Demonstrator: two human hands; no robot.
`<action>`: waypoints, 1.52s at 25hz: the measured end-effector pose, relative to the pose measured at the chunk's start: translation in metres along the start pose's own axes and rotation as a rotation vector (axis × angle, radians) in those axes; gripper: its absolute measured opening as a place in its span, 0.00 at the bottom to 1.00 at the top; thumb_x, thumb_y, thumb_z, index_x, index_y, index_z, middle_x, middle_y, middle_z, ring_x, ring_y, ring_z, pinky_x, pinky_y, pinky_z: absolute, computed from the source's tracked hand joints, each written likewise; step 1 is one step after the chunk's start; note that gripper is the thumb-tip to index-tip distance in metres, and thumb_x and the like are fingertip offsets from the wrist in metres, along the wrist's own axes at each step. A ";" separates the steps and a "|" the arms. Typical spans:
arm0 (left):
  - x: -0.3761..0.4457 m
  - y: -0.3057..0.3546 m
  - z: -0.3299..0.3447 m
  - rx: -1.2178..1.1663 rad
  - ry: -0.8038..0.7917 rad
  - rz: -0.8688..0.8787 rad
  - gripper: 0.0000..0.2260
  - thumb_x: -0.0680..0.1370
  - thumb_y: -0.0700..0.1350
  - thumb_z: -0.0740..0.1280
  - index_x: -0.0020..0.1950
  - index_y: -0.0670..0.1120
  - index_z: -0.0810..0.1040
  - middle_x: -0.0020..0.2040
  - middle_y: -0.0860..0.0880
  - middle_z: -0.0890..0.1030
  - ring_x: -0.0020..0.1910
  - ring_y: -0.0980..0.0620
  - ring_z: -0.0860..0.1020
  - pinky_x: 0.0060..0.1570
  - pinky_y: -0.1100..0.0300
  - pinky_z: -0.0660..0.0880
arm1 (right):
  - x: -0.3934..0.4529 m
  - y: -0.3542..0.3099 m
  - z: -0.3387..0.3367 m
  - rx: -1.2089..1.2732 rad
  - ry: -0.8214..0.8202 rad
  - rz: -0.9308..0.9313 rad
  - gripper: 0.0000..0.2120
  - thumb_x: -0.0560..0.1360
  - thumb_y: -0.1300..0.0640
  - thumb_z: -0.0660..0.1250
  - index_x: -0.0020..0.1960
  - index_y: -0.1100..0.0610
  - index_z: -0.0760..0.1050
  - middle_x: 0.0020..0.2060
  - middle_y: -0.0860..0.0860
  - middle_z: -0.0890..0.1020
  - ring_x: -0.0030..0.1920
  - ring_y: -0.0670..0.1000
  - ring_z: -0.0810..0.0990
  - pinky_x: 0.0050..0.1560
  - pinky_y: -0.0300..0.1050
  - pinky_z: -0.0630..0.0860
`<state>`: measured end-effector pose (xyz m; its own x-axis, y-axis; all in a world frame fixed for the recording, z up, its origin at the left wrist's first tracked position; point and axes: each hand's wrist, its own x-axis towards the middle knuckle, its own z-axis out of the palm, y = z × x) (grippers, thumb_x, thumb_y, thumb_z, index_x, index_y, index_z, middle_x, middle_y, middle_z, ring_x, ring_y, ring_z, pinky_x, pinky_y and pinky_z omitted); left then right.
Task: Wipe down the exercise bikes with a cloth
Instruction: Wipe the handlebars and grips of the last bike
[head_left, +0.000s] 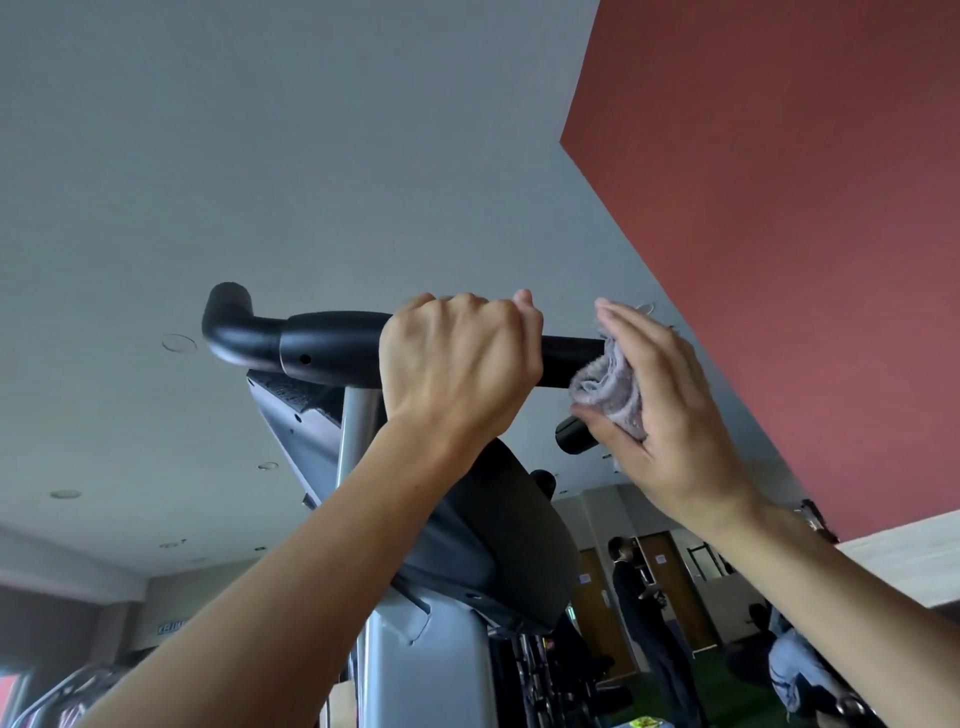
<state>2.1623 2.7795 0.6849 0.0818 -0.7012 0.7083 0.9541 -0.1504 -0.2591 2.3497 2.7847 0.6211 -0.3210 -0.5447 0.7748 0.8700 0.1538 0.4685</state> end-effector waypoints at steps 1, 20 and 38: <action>0.000 0.000 0.000 -0.002 -0.005 0.001 0.23 0.76 0.50 0.66 0.22 0.46 0.72 0.20 0.48 0.73 0.19 0.44 0.72 0.32 0.59 0.52 | -0.005 0.003 0.000 0.030 0.001 0.014 0.32 0.80 0.49 0.67 0.78 0.63 0.62 0.75 0.55 0.68 0.76 0.52 0.66 0.76 0.50 0.64; 0.002 0.011 -0.003 -0.127 -0.038 -0.056 0.24 0.79 0.48 0.63 0.25 0.48 0.60 0.19 0.49 0.70 0.21 0.46 0.57 0.32 0.61 0.40 | -0.006 -0.003 -0.015 0.284 -0.142 0.348 0.27 0.80 0.48 0.65 0.75 0.57 0.65 0.73 0.49 0.69 0.75 0.43 0.65 0.75 0.36 0.60; 0.008 -0.071 -0.030 -0.237 -0.351 -0.025 0.22 0.84 0.50 0.54 0.30 0.45 0.59 0.30 0.49 0.70 0.31 0.42 0.63 0.38 0.54 0.56 | 0.055 -0.038 -0.017 -0.354 -0.326 -0.159 0.30 0.78 0.37 0.61 0.71 0.57 0.72 0.65 0.51 0.79 0.63 0.50 0.77 0.64 0.39 0.66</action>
<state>2.0869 2.7634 0.6890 0.1914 -0.4218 0.8863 0.8675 -0.3497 -0.3538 2.3052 2.7351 0.6386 -0.5107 -0.2445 0.8243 0.8563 -0.2300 0.4623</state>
